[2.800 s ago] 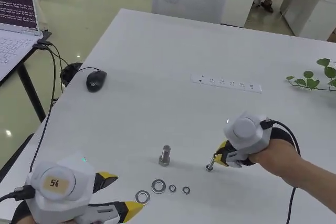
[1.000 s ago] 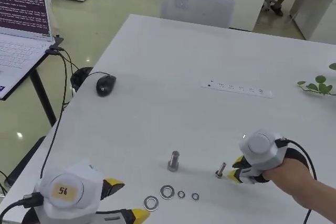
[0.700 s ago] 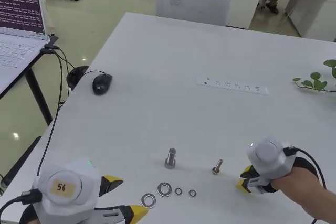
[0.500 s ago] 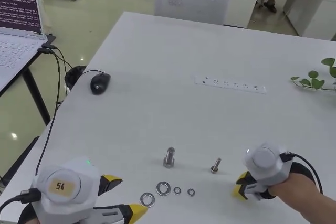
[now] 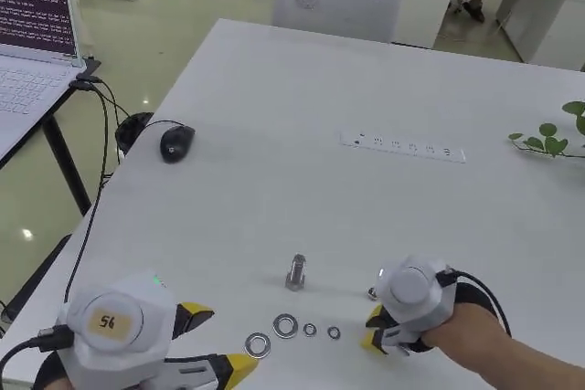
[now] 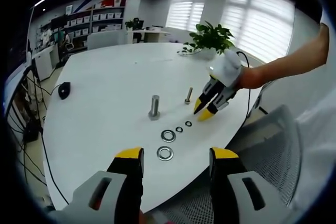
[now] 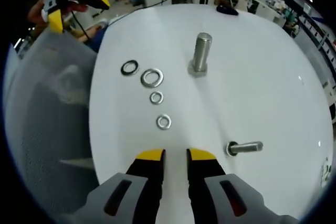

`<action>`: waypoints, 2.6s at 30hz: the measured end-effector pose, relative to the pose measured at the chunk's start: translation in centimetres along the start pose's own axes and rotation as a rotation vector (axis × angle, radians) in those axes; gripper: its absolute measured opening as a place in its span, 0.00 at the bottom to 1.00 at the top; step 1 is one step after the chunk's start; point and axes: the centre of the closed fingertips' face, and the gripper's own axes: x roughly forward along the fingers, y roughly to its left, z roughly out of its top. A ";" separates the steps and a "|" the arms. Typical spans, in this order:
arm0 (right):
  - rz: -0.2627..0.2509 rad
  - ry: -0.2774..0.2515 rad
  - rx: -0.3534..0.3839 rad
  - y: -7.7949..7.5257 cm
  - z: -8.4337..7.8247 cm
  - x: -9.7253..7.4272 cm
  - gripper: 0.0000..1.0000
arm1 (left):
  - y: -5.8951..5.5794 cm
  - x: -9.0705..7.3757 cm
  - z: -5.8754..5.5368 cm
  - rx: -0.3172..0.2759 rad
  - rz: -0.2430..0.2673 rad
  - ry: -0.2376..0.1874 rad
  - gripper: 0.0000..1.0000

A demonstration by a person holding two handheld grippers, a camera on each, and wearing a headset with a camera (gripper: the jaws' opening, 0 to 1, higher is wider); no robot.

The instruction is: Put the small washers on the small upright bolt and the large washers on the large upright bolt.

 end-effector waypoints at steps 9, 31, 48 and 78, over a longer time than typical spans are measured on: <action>0.041 -0.005 -0.082 1.3 2.6 1.6 0.17 | 0.1 -0.3 0.0 -0.004 0.006 -0.006 0.49; 0.051 0.025 -0.187 1.6 2.7 1.7 0.13 | -0.6 0.3 0.2 0.004 -0.012 0.000 0.49; -0.002 -0.062 -0.021 1.0 1.2 -0.3 0.13 | -0.3 0.2 0.2 0.002 -0.007 -0.002 0.49; -0.184 -0.110 0.122 -6.6 -0.2 -7.0 0.13 | -0.4 0.5 0.5 0.010 -0.014 -0.004 0.49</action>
